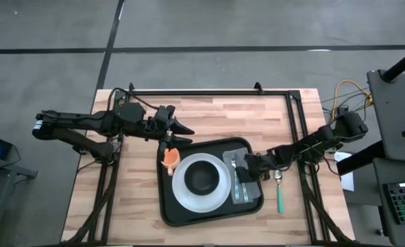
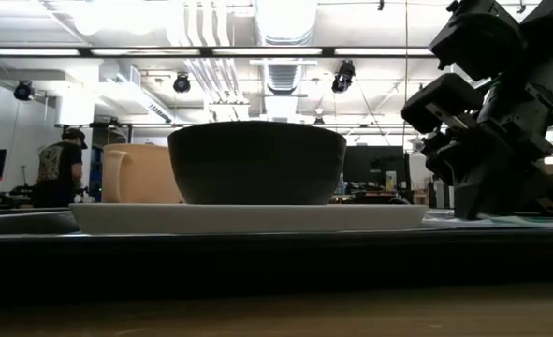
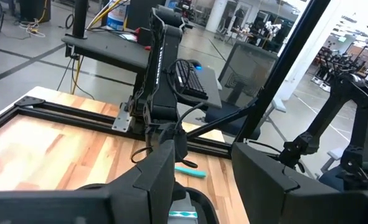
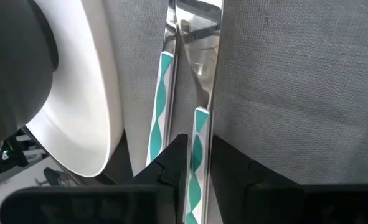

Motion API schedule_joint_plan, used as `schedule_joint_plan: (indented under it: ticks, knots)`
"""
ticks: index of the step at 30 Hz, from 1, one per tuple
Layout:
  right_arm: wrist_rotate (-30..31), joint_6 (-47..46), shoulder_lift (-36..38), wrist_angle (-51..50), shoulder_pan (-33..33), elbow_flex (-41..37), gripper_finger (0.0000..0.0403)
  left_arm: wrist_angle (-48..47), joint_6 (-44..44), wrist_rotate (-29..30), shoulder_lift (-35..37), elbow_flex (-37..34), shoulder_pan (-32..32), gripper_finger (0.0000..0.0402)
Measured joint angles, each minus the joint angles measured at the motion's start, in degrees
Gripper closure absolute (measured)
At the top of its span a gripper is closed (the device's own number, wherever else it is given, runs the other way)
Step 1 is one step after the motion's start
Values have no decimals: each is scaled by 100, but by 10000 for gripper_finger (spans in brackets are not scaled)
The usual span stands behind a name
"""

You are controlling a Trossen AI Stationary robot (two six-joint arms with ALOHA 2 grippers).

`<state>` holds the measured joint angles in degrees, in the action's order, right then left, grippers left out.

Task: Set up tray
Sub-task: Put the blue butter knife on the gray napkin to the right side of the blue fork

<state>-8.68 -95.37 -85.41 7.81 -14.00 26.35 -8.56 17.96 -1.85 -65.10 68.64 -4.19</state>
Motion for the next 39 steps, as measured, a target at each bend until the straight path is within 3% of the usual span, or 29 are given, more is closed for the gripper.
schedule_joint_plan:
  ticks: [23, 28, 35, 39]
  knots:
    - [134, 65, 780, -531, 4, 144, 316, -71, 17, -270, 2, -4, -2, 260]
    - [426, 155, 649, -538, 7, 393, 333, -71, 17, -271, 2, -4, -2, 260]
    - [481, 537, 297, -884, 98, 858, 388, -103, 17, -275, -4, -4, -2, 260]
    - [543, 577, 214, -1126, 107, 955, 394, -117, 17, -275, -7, -4, -2, 260]
